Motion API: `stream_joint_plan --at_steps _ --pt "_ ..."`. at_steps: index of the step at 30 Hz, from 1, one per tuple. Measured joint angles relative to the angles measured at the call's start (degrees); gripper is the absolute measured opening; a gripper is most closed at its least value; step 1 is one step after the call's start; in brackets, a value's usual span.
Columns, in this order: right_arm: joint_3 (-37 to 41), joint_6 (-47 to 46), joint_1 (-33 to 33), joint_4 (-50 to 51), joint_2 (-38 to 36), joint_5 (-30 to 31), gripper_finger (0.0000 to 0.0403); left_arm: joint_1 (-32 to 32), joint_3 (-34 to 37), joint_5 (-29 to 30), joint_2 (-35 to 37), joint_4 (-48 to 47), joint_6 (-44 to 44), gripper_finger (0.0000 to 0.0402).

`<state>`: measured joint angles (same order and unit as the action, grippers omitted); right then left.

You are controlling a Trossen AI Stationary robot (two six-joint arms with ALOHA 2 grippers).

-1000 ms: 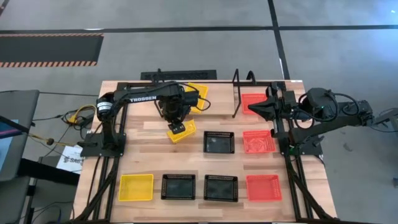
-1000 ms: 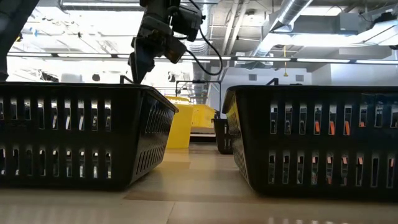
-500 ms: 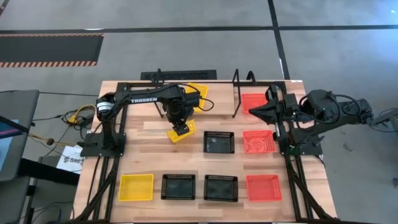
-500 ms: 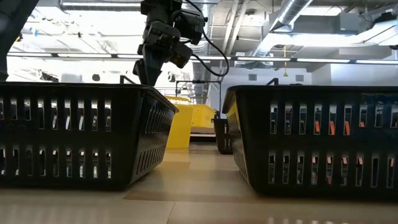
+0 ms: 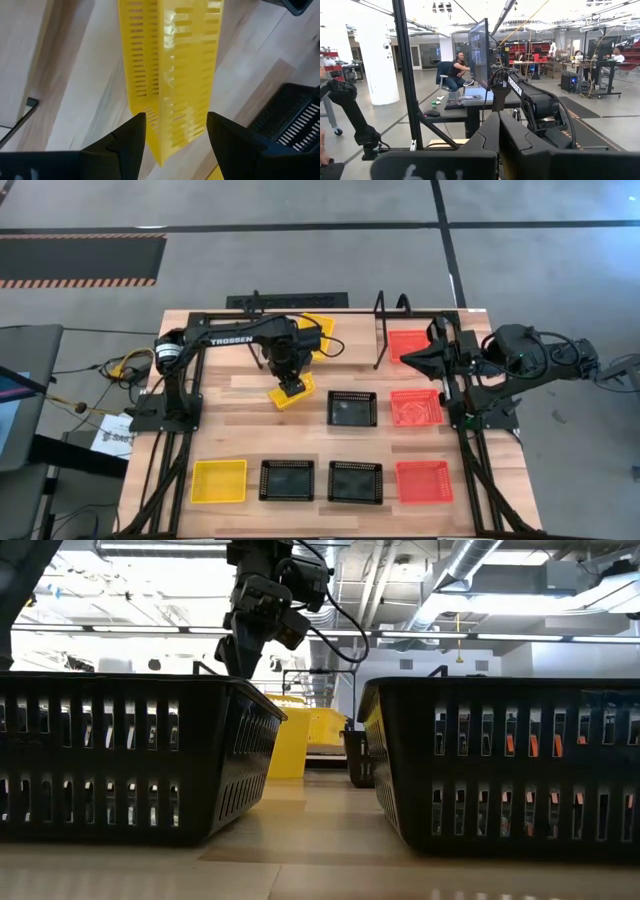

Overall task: Stack baskets on shelf by color
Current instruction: Stack the top yellow bin on top of the other yellow bin on the shelf

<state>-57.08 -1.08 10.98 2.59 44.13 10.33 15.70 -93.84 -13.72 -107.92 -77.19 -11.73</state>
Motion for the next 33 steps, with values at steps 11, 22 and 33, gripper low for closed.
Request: stream_joint_plan --at_steps 11,22,33 --pt "0.0 0.04 0.79 -0.02 -0.01 0.0 0.002 0.0 0.0 0.83 0.0 0.64 -1.39 0.0197" --pt "0.01 5.6 5.13 -5.38 0.0 -0.04 0.0027 0.0 0.0 0.95 0.0 1.62 -1.4 0.0197" --pt "0.0 6.1 6.67 -5.64 0.01 -0.02 0.0027 0.26 7.6 -1.52 0.13 5.38 -0.98 0.0196"
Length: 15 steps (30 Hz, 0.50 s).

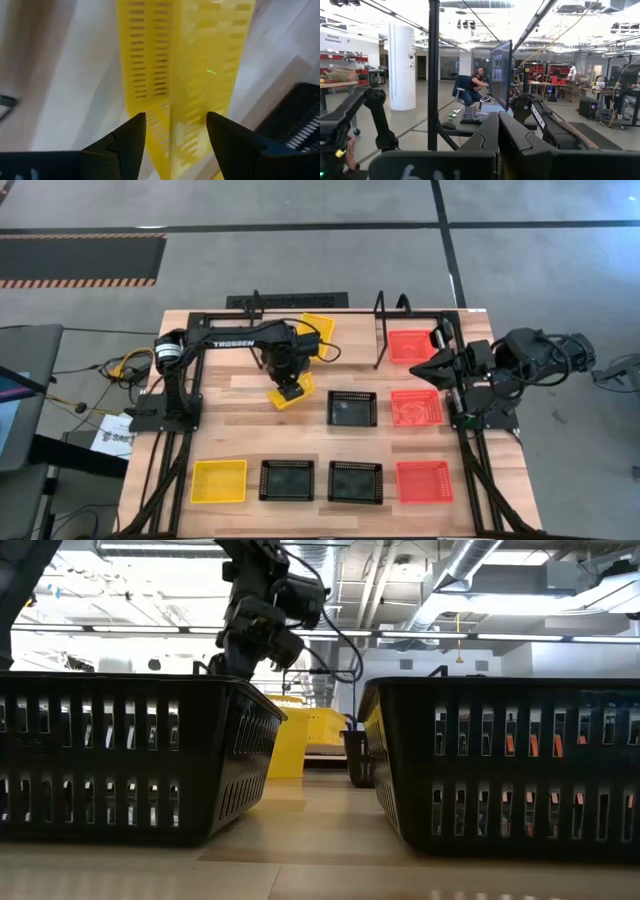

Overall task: Stack baskets on shelf by color
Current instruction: Stack the top yellow bin on top of the other yellow bin on the shelf

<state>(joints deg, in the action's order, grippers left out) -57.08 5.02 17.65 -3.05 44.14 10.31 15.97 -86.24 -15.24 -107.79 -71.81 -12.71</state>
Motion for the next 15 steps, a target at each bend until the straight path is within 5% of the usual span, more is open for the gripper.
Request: stream_joint_plan --at_steps 7,15 --pt "0.01 0.02 -0.17 0.0 -0.02 0.02 0.0027 -0.31 2.02 -4.11 -0.27 2.62 -1.11 0.0182" --pt "0.0 0.0 -0.15 -0.01 0.0 0.03 0.0028 -1.77 1.97 -7.25 -0.15 2.58 1.01 0.0014"
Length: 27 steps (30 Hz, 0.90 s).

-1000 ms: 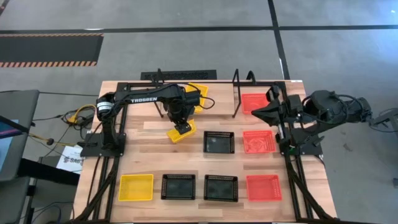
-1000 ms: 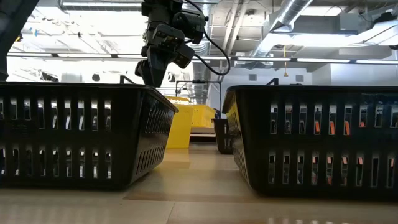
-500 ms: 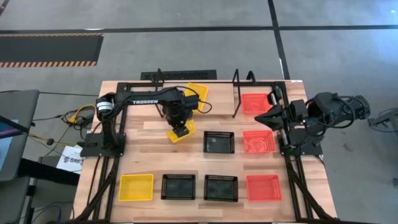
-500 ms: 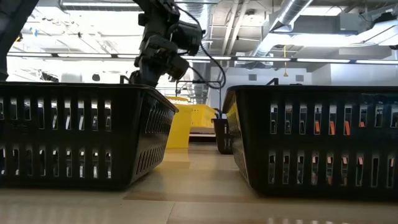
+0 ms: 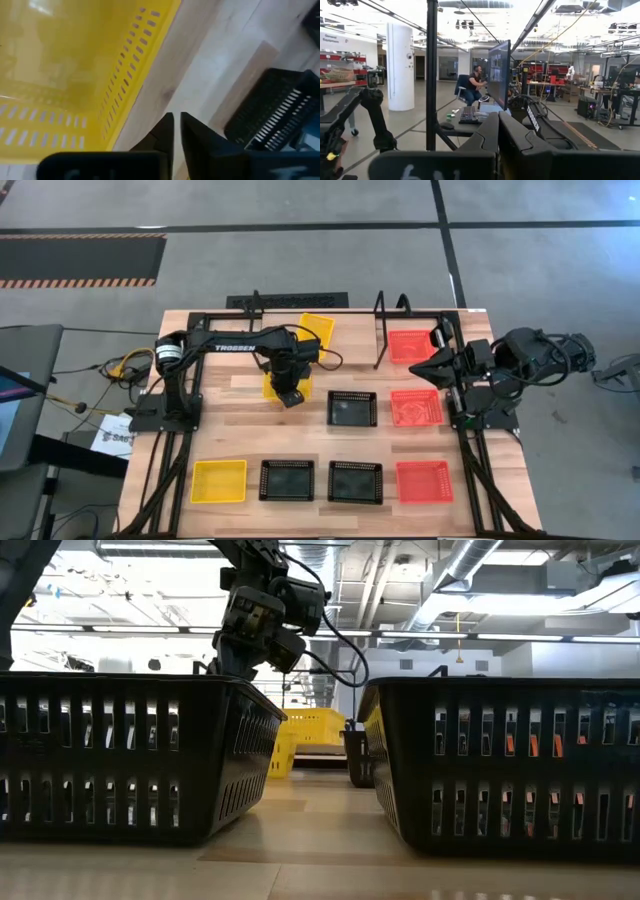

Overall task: Stack baskets on shelf by color
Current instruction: Stack the top yellow bin on top of the other yellow bin on the shelf

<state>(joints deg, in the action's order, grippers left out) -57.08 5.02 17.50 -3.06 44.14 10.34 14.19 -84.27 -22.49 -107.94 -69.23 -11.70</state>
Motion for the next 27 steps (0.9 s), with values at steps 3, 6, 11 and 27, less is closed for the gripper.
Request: stream_joint_plan --at_steps 3,6,11,27 --pt "0.0 -0.01 0.0 -0.01 -0.01 0.01 0.0027 -0.75 0.0 2.22 0.0 0.27 0.07 0.0018" --pt "0.01 -0.02 0.0 -0.03 -0.01 0.01 0.0027 -1.7 0.0 5.45 0.0 0.29 2.38 0.0021" --pt "0.0 -0.02 0.0 -0.34 0.0 0.01 0.0028 -3.6 0.0 12.68 0.0 0.6 8.38 0.0022" --pt "-0.02 -0.11 0.0 -3.27 0.09 0.04 0.0027 -5.83 1.24 19.86 0.0 4.33 15.01 0.0155"
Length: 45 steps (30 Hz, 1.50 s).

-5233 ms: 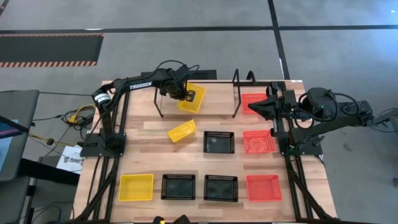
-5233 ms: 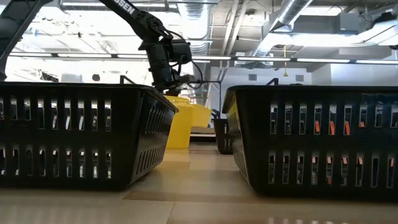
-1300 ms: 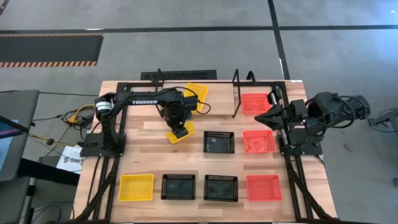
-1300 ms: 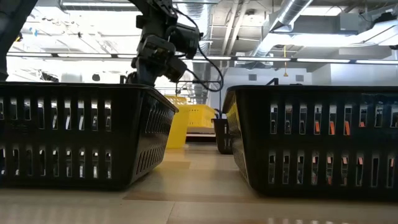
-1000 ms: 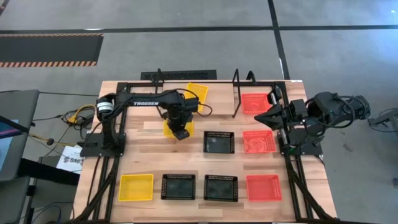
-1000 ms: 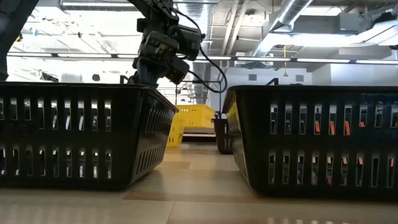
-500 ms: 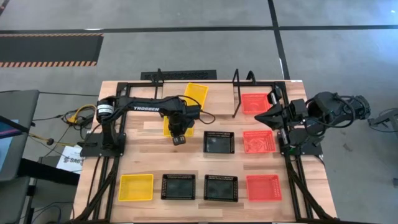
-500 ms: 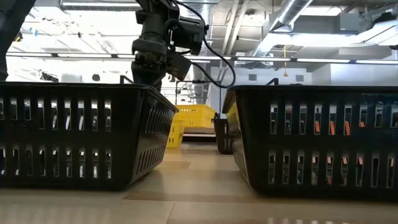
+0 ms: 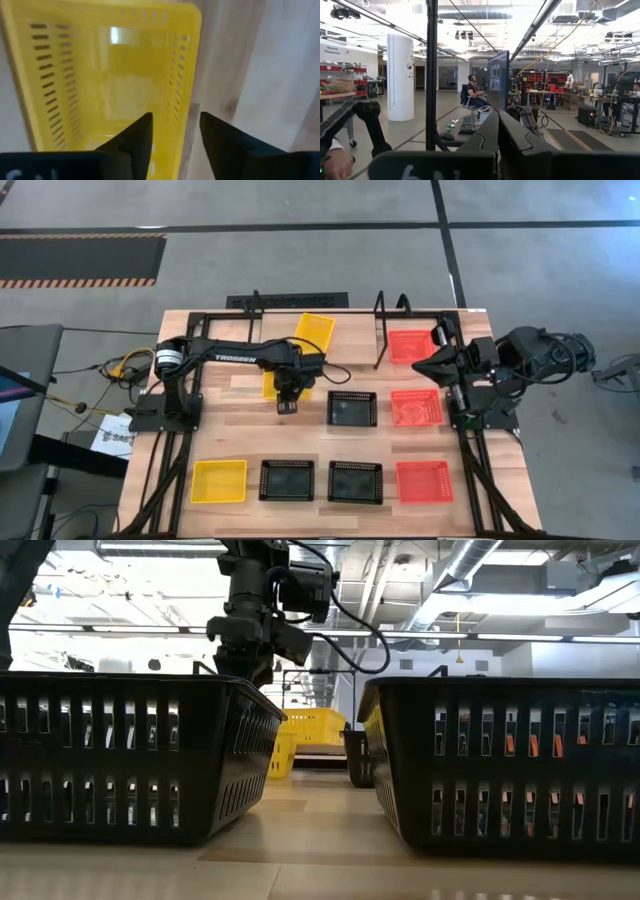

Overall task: Stack baskets on shelf by color
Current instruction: Stack the top yellow bin on top of the other yellow bin on the shelf

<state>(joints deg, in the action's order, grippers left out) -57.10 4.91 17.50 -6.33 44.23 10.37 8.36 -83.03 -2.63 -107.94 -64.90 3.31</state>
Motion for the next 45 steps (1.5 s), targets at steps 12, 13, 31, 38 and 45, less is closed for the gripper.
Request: stream_joint_plan --at_steps 12,13,31,38,45 --pt "0.0 0.07 0.04 -0.34 0.02 0.0 0.0024 -0.13 6.52 1.26 0.0 2.84 0.41 0.0168" --pt "0.0 0.07 0.04 -0.43 0.02 0.0 0.0024 -0.13 6.52 1.71 0.0 3.21 0.26 0.0162" --pt "0.0 0.05 0.04 -2.53 0.02 0.0 0.0024 -1.18 4.14 -0.76 0.0 3.89 -9.55 0.0002" --pt "0.0 0.05 0.04 -2.53 0.02 0.0 0.0019 -4.47 -5.42 -4.61 0.0 -1.34 -11.98 0.0" --pt "0.0 0.04 0.04 -2.53 0.02 0.0 0.0023 -7.49 -19.14 4.56 0.0 -8.96 -12.48 0.0"
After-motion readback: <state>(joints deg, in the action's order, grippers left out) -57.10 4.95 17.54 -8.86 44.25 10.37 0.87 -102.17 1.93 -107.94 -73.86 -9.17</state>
